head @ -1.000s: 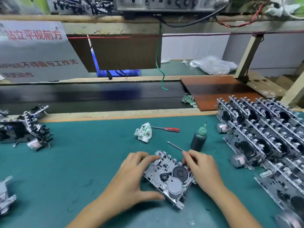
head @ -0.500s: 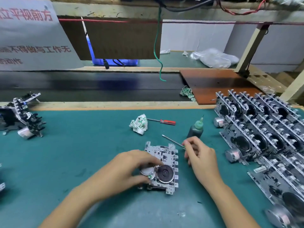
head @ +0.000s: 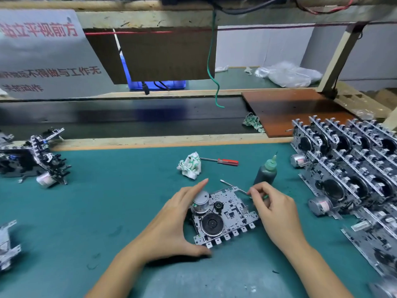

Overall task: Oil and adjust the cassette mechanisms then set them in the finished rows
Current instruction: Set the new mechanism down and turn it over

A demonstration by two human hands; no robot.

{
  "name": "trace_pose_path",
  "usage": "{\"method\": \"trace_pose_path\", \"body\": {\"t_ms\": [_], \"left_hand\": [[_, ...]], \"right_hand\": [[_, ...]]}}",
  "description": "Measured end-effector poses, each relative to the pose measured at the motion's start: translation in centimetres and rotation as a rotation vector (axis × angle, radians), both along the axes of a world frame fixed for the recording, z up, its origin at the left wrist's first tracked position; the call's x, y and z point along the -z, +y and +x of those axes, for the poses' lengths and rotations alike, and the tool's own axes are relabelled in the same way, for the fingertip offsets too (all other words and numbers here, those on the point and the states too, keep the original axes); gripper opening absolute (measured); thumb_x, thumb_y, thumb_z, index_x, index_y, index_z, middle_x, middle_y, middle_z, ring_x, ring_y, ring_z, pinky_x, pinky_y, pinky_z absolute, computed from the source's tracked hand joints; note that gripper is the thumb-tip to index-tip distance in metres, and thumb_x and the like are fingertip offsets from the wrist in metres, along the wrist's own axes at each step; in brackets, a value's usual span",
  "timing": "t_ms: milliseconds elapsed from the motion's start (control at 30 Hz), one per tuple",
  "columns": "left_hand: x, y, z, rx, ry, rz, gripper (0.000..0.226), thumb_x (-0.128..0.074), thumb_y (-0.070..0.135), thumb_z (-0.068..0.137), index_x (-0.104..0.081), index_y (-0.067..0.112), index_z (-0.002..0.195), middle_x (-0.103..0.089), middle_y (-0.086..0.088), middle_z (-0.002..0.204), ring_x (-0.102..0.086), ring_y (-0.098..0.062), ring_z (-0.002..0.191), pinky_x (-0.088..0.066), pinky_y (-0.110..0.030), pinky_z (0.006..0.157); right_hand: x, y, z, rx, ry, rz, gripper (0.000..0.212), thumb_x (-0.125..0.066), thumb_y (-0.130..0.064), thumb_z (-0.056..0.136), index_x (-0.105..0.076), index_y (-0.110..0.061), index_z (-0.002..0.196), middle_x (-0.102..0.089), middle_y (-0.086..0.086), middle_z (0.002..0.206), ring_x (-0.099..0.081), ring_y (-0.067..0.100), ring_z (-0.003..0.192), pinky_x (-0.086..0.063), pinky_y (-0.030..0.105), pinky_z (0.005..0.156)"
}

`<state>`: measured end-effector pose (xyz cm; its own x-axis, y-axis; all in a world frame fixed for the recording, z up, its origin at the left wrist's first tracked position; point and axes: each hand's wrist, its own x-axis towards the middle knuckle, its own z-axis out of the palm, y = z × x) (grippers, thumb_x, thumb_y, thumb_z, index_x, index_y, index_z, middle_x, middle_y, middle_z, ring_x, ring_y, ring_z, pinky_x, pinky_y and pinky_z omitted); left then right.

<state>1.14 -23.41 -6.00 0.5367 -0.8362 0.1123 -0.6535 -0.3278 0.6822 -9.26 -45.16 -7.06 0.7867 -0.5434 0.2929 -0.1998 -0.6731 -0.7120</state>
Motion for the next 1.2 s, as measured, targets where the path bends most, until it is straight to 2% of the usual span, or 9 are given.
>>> {"method": "trace_pose_path", "body": {"t_ms": [167, 300, 467, 567, 667, 867, 967, 1067, 1200], "left_hand": [[-0.2, -0.2, -0.2, 0.034, 0.035, -0.014, 0.108, -0.076, 0.029, 0.064, -0.006, 0.06, 0.14, -0.024, 0.04, 0.138, -0.027, 0.008, 0.133, -0.022, -0.007, 0.105], [0.1, -0.2, -0.2, 0.023, 0.062, -0.015, 0.108, -0.073, 0.032, 0.063, -0.001, 0.065, 0.137, -0.02, 0.047, 0.133, -0.026, 0.01, 0.132, -0.02, -0.006, 0.105], [0.2, -0.1, 0.3, 0.069, 0.12, -0.031, 0.107, -0.075, 0.025, 0.066, -0.006, 0.06, 0.14, -0.022, 0.041, 0.138, -0.026, 0.007, 0.135, -0.02, -0.004, 0.103], [0.4, -0.2, 0.0, 0.07, 0.12, -0.013, 0.115, -0.079, 0.033, 0.063, 0.002, 0.061, 0.139, -0.016, 0.044, 0.137, -0.019, 0.01, 0.136, -0.017, -0.002, 0.104], [0.4, -1.0, -0.5, -0.011, 0.015, -0.025, 0.114, -0.079, 0.044, 0.06, 0.003, 0.065, 0.136, -0.017, 0.051, 0.129, -0.023, 0.015, 0.129, -0.019, -0.004, 0.103], [0.6, -0.9, 0.3, 0.014, 0.026, -0.035, 0.115, -0.08, 0.059, 0.054, 0.002, 0.067, 0.135, -0.018, 0.051, 0.132, -0.022, 0.017, 0.13, -0.019, -0.002, 0.102], [0.9, -0.6, 0.6, 0.01, 0.047, -0.024, 0.119, -0.084, 0.061, 0.05, -0.001, 0.068, 0.135, -0.019, 0.05, 0.133, -0.023, 0.015, 0.132, -0.02, -0.002, 0.103], [1.2, -0.6, 0.7, -0.002, 0.044, -0.031, 0.118, -0.084, 0.061, 0.049, -0.004, 0.067, 0.136, -0.022, 0.048, 0.133, -0.026, 0.012, 0.132, -0.024, -0.007, 0.105], [1.3, -0.6, 0.7, -0.006, 0.04, -0.042, 0.115, -0.084, 0.06, 0.05, -0.007, 0.067, 0.135, -0.023, 0.046, 0.134, -0.027, 0.01, 0.132, -0.027, -0.014, 0.109]], "right_hand": [[0.0, -0.2, 0.0, 0.014, -0.008, 0.013, 0.017, -0.054, -0.032, 0.089, -0.059, -0.027, 0.073, -0.052, -0.007, 0.05, -0.049, 0.01, 0.051, -0.04, 0.034, 0.054], [0.0, -0.1, 0.1, 0.003, -0.003, 0.007, 0.018, -0.054, -0.032, 0.089, -0.058, -0.029, 0.072, -0.054, -0.005, 0.051, -0.053, 0.013, 0.052, -0.041, 0.034, 0.056], [0.1, 0.1, 0.1, -0.013, 0.001, 0.026, 0.016, -0.054, -0.034, 0.087, -0.059, -0.03, 0.072, -0.056, -0.006, 0.053, -0.053, 0.011, 0.052, -0.042, 0.028, 0.057], [0.1, 0.3, 0.2, -0.035, 0.001, 0.041, 0.015, -0.052, -0.036, 0.087, -0.058, -0.032, 0.074, -0.059, -0.008, 0.056, -0.054, 0.01, 0.054, -0.043, 0.027, 0.057], [0.1, 0.6, 0.1, -0.075, 0.01, 0.051, 0.01, -0.051, -0.039, 0.089, -0.056, -0.036, 0.08, -0.06, -0.008, 0.06, -0.051, 0.011, 0.051, -0.042, 0.031, 0.057], [-0.2, 0.8, 0.0, -0.093, 0.023, 0.026, 0.009, -0.053, -0.034, 0.09, -0.055, -0.037, 0.081, -0.057, -0.025, 0.069, -0.049, 0.008, 0.054, -0.037, 0.023, 0.056], [-0.5, 1.0, 0.0, -0.064, -0.02, 0.026, 0.01, -0.054, -0.036, 0.089, -0.058, -0.033, 0.081, -0.06, -0.019, 0.07, -0.054, 0.008, 0.063, -0.042, 0.023, 0.059], [-1.1, 1.1, -0.1, -0.103, -0.075, 0.053, 0.015, -0.054, -0.042, 0.085, -0.063, -0.031, 0.088, -0.06, -0.015, 0.084, -0.057, 0.007, 0.079, -0.048, 0.03, 0.069], [-2.3, 1.1, -0.6, -0.349, 0.064, -0.009, 0.044, -0.049, -0.063, 0.077, -0.049, -0.045, 0.117, -0.05, -0.03, 0.117, -0.043, -0.006, 0.117, -0.034, 0.011, 0.096]]}}
